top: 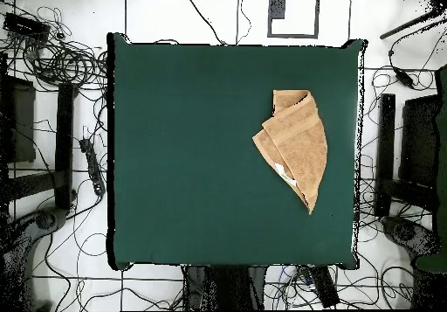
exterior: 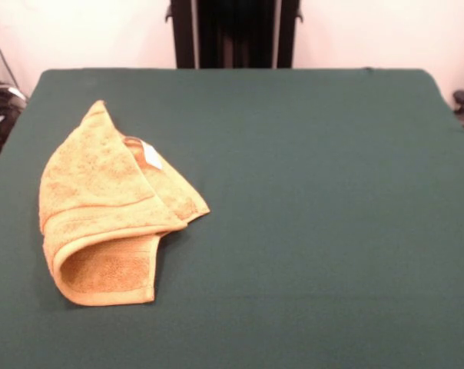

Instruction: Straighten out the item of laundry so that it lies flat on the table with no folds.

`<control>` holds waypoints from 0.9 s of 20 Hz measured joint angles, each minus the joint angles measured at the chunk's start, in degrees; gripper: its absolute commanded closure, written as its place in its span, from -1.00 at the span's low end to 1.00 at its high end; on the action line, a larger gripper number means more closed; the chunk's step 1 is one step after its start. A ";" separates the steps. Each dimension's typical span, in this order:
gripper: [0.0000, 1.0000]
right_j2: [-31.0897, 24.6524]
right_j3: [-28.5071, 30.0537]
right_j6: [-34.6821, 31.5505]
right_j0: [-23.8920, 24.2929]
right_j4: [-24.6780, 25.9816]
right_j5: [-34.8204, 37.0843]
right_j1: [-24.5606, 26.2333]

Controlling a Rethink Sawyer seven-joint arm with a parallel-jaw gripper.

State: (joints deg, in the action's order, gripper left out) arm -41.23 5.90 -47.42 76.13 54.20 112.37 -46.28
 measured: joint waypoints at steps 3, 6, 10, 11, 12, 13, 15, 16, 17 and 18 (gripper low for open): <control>-1.00 -16.88 -1.84 0.07 4.73 19.66 1.76 -0.28; -1.00 -34.64 -3.47 0.98 9.19 38.46 2.85 0.74; -1.00 -52.86 -4.12 3.27 12.77 57.99 2.94 2.40; -1.00 -56.83 -4.14 3.98 13.36 62.38 3.23 2.82; -1.00 -62.44 -4.15 4.91 14.04 68.28 4.14 3.42; -1.00 -65.48 -4.17 5.39 14.34 71.06 4.98 3.72; -1.00 -68.68 -4.18 5.72 14.63 73.29 6.24 4.10; -1.00 -72.20 -4.18 5.75 14.88 74.49 8.11 4.67; -1.00 -73.96 -4.18 5.75 14.96 74.38 9.28 5.02; -1.00 -75.19 -4.13 5.75 14.97 73.49 10.49 5.32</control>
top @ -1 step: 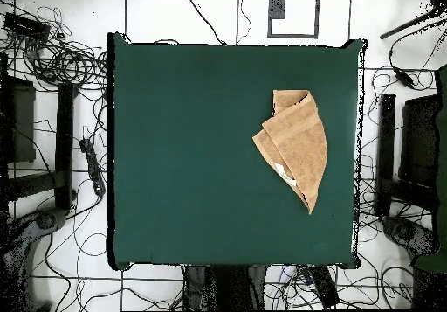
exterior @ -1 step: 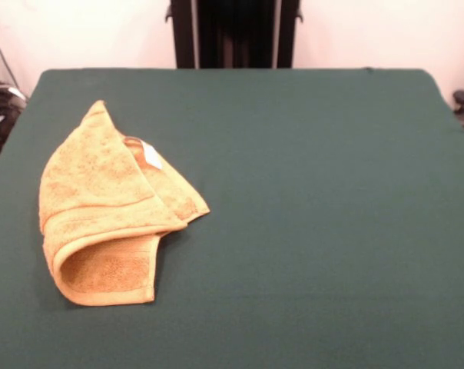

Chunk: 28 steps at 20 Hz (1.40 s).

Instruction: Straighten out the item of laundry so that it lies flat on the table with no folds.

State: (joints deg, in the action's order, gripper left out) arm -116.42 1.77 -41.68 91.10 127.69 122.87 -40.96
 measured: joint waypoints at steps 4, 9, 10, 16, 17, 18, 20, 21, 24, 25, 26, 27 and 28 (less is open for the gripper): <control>-1.00 -1.38 0.37 0.00 -0.04 -6.11 3.34 0.54; -1.00 7.82 0.33 -0.52 -1.54 -27.09 4.29 0.29; -1.00 10.04 0.19 -0.60 -2.07 -30.48 4.26 0.30; -1.00 37.32 -4.01 -0.98 -11.05 -64.44 4.27 2.35; -1.00 40.42 -4.93 -0.98 -12.42 -67.63 4.29 2.88; -1.00 43.44 -5.92 -0.98 -13.81 -70.54 4.36 3.44; -1.00 55.27 -11.00 -0.98 -20.00 -79.90 5.07 6.27; -1.00 57.22 -12.06 -0.98 -21.14 -81.00 5.20 6.84; -1.00 65.49 -17.19 -0.98 -26.21 -85.48 5.92 9.81; -1.00 68.53 -18.86 -0.98 -28.01 -87.03 6.06 11.01; -1.00 69.88 -19.37 -0.98 -28.72 -87.70 6.06 11.51; -1.00 71.24 -19.89 -0.98 -29.44 -88.38 6.05 12.01; -1.00 74.05 -20.23 -0.98 -30.63 -89.81 6.04 12.89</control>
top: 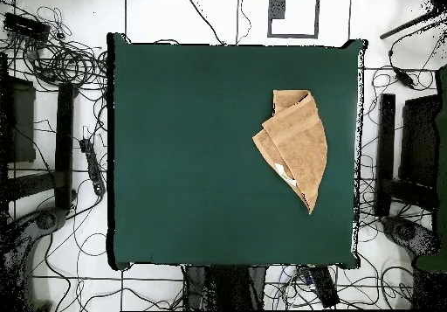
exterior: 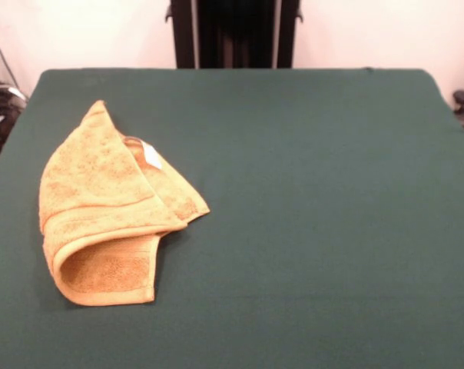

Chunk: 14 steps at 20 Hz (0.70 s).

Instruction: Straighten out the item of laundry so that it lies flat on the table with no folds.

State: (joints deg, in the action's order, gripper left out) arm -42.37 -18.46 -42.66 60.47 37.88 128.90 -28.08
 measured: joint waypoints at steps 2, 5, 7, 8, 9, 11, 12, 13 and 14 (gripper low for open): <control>-1.00 3.18 0.64 0.00 -0.93 -1.64 -0.27 0.77; -1.00 6.09 3.08 0.00 -0.90 -3.23 -2.18 1.07; -1.00 7.81 5.45 0.00 -0.38 -4.22 -5.14 1.18; -1.00 8.35 6.20 0.00 -0.23 -4.45 -6.35 1.26; -1.00 8.83 6.87 0.00 -0.10 -4.66 -7.71 1.34; -1.00 9.82 8.43 0.00 0.16 -4.96 -10.94 1.52; -1.00 10.13 9.14 0.00 0.28 -5.04 -12.44 1.57; -1.00 10.26 10.29 0.00 0.53 -5.07 -14.57 1.57; -1.00 10.26 10.86 0.00 0.66 -5.07 -15.56 1.57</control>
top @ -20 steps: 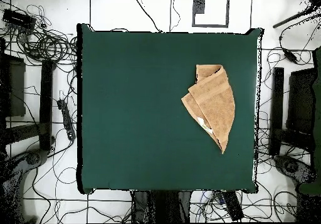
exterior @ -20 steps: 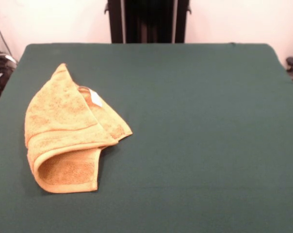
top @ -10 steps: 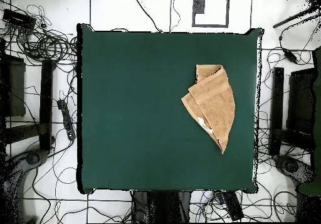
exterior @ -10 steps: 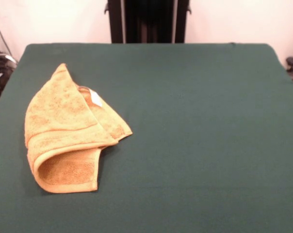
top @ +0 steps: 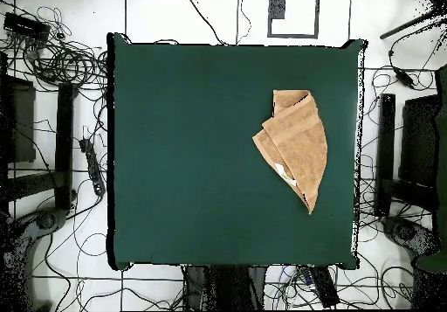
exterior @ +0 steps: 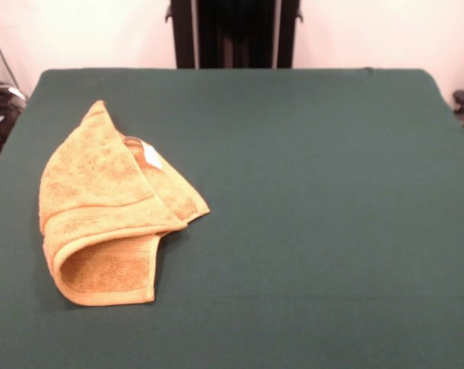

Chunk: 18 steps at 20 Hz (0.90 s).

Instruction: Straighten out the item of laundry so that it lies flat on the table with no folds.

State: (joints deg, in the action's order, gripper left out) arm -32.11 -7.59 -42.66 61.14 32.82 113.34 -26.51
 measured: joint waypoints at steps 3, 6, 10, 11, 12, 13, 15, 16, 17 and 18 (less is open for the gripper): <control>-1.00 0.01 3.24 0.00 0.62 1.13 -4.43 0.02; -1.00 0.00 4.39 0.00 0.56 4.17 -5.29 0.05; -1.00 -0.63 4.97 0.00 0.60 9.69 -5.32 0.06; -1.00 -0.85 4.97 0.00 0.65 10.40 -5.32 0.06; -1.00 -1.27 4.96 0.00 0.75 11.25 -5.32 0.05; -1.00 -2.88 4.97 0.00 1.24 12.91 -5.32 0.06; -1.00 -4.78 4.97 0.00 1.88 14.09 -5.32 0.08; -1.00 -5.29 4.98 0.00 2.07 14.40 -5.32 0.08; -1.00 -8.17 4.97 0.00 3.13 16.02 -5.32 0.13; -1.00 -9.47 4.97 0.00 3.61 16.86 -5.32 0.14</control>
State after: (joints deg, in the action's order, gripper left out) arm -41.57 -2.63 -42.66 64.75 49.68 108.03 -26.37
